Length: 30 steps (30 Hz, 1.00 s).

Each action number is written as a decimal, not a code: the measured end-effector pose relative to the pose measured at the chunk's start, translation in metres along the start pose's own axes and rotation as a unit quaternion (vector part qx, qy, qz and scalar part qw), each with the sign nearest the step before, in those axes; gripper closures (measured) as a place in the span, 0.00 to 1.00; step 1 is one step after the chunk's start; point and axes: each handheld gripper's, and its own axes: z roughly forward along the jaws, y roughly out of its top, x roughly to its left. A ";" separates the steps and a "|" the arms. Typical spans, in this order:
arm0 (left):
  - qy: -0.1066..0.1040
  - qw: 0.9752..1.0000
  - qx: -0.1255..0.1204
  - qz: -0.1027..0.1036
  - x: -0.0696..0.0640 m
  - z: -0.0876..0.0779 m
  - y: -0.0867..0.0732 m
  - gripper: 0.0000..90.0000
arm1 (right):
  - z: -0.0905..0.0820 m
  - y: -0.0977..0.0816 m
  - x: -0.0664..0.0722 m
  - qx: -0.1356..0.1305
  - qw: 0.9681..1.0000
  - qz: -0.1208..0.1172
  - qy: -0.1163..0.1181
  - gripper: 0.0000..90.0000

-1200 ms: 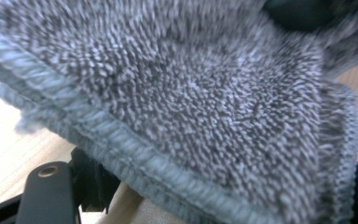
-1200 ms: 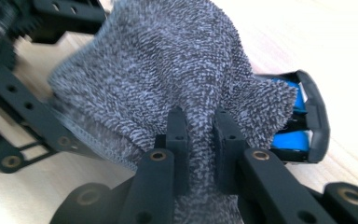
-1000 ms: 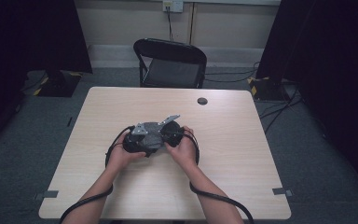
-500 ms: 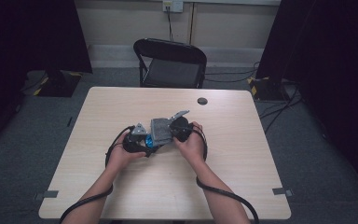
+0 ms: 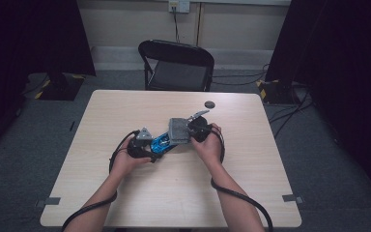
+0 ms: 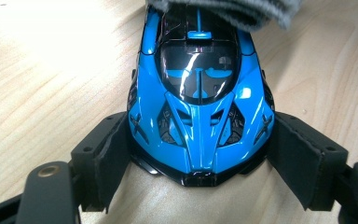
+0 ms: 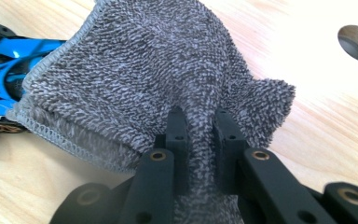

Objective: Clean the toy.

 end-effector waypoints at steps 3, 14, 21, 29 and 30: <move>0.000 1.000 0.000 0.000 0.000 0.000 0.000 0.26 | -0.001 -0.002 -0.005 0.002 1.000 0.007 -0.004 0.88; 0.000 1.000 0.000 0.000 0.000 0.000 0.000 0.26 | -0.004 -0.012 -0.026 0.005 1.000 0.027 -0.014 0.88; 0.000 1.000 0.000 0.000 0.000 0.000 0.000 0.26 | -0.008 -0.023 -0.040 0.006 0.999 0.045 -0.018 0.88; 0.000 1.000 0.000 0.000 0.000 0.000 0.000 0.26 | -0.017 -0.036 -0.058 0.007 0.998 0.060 -0.033 0.88; 0.000 1.000 0.000 0.000 0.000 0.000 0.000 0.26 | -0.019 -0.038 -0.060 0.005 0.997 0.063 -0.033 0.88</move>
